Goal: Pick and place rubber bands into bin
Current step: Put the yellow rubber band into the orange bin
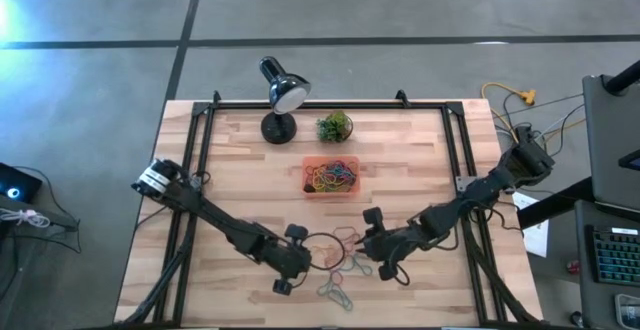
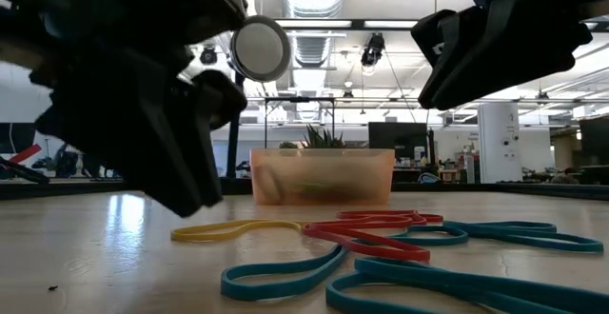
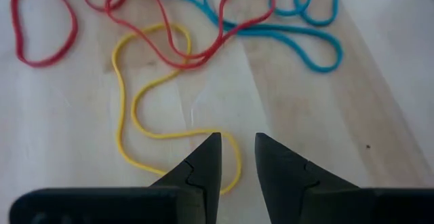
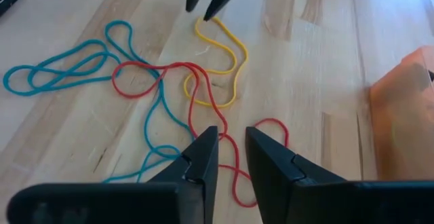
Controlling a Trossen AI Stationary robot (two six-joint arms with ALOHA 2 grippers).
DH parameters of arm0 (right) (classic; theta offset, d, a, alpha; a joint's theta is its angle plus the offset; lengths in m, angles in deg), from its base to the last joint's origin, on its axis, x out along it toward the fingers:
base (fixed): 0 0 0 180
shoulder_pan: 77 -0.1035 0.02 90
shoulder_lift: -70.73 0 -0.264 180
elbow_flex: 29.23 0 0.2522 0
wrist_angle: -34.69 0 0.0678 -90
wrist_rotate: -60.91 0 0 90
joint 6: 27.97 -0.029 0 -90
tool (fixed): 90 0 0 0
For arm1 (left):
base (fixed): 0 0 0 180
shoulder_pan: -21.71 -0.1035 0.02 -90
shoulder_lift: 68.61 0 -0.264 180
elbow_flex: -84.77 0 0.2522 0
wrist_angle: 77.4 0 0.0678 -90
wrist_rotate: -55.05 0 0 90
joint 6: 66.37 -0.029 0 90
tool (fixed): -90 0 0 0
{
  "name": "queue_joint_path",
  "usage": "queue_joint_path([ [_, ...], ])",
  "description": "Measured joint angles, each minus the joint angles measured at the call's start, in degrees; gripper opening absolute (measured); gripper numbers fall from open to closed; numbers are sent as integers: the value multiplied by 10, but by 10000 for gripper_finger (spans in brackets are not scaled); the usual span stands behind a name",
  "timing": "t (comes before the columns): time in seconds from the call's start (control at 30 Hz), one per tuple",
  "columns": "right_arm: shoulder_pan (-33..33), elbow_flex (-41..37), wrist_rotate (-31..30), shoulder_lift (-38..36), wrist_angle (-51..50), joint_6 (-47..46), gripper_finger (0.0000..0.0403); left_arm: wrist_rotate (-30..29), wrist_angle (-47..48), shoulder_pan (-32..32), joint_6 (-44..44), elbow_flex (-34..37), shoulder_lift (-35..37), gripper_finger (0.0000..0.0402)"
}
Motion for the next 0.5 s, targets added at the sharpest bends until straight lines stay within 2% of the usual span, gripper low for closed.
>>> queue_joint_path([
  [0.27,0,0,0,0,0,-8,73,26,31,-4,60,-1,-13,75],
  [0.5,0,0,0,0,0,-8,71,21,76,-13,105,-4,-11,74],
])
